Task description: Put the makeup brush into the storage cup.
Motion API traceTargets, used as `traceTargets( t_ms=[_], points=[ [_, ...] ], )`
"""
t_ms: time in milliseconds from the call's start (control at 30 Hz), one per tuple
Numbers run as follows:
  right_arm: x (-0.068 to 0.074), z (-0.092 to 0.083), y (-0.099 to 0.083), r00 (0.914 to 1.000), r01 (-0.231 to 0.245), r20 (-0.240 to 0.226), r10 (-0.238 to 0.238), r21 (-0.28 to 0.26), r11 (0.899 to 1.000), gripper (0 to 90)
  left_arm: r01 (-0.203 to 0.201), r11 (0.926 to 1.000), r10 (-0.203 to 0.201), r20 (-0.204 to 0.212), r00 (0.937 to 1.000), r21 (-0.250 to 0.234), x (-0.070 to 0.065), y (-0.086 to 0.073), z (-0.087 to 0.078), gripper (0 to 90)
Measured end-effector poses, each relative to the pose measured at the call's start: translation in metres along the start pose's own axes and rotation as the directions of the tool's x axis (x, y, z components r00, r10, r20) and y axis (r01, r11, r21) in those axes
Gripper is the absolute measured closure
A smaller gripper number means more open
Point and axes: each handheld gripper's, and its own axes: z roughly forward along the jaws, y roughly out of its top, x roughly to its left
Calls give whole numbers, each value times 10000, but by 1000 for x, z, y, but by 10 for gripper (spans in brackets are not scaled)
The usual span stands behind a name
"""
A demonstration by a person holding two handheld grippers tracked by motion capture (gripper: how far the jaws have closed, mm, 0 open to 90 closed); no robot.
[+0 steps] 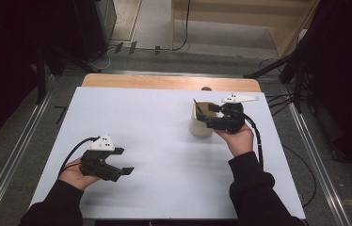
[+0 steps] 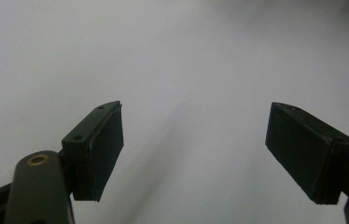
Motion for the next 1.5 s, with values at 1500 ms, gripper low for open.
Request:
traceTargets(
  t_ms=[1500],
  points=[
    [45, -16, -35, 9732, 1396, -1963, -1197, 907, 9860, 274, -7, 10000, 7, 30, 10000, 12, 1, 0, 0, 199]
  ],
)
